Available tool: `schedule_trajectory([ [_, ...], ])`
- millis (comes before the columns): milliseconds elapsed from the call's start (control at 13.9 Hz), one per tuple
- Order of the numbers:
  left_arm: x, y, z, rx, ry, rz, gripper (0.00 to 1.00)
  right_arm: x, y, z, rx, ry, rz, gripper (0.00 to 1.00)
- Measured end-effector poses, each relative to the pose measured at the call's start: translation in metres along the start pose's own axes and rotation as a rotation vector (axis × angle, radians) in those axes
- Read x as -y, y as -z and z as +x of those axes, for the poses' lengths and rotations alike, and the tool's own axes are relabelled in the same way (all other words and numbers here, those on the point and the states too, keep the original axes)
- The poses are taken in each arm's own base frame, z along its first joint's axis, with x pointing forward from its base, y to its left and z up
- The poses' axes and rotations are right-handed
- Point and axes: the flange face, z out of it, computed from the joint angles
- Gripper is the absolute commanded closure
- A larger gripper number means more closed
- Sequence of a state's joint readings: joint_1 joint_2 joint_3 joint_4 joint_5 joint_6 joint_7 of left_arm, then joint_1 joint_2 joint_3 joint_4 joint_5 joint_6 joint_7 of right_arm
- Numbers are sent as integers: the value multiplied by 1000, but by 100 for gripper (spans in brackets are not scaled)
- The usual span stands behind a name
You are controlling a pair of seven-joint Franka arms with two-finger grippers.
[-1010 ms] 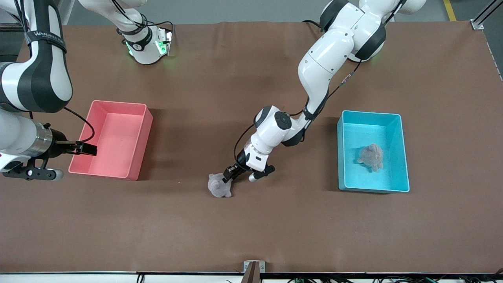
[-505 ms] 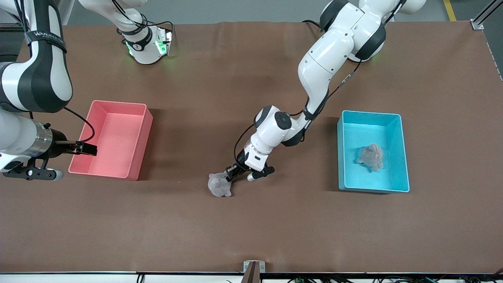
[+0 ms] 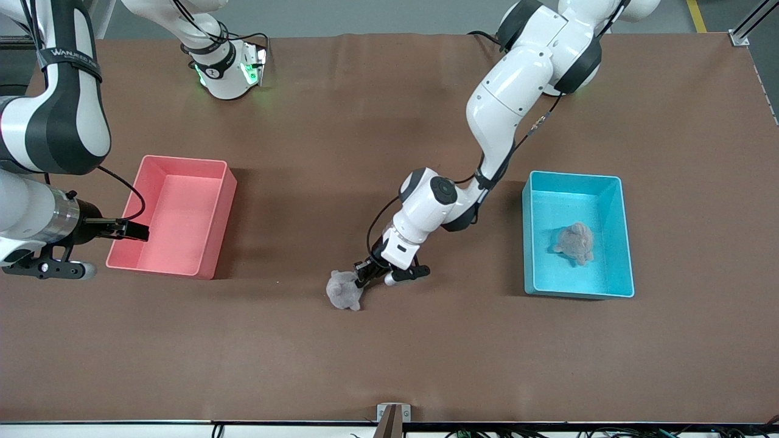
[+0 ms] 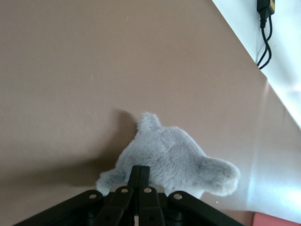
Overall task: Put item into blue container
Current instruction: 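Carry the plush over the blue box with the left gripper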
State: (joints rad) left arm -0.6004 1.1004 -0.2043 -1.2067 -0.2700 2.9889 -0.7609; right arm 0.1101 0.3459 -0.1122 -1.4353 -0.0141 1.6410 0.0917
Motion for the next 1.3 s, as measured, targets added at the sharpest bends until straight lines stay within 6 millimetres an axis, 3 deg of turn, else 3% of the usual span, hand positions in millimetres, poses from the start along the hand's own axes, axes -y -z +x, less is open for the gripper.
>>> schedule_trajectory([
  [289, -14, 44, 52, 81, -131, 188, 100, -5, 4, 1, -11, -8, 2, 0],
  [505, -27, 81, 70, 156, -183, 296, 100, -11, 15, 2, -33, -16, 5, 0],
  [649, -41, 116, 80, 220, -230, 359, 100, -13, 18, 2, -33, -19, 5, 0],
  [866, -50, 184, 108, 323, -327, 449, 100, -16, 28, 1, -39, -21, 6, 0],
  [1082, -28, 238, 143, 438, -408, 527, 100, -32, 32, 2, -45, -39, 9, 0],
  [1299, 22, 277, 176, 492, -494, 610, 100, -36, 39, 2, -60, -40, 11, 0],
])
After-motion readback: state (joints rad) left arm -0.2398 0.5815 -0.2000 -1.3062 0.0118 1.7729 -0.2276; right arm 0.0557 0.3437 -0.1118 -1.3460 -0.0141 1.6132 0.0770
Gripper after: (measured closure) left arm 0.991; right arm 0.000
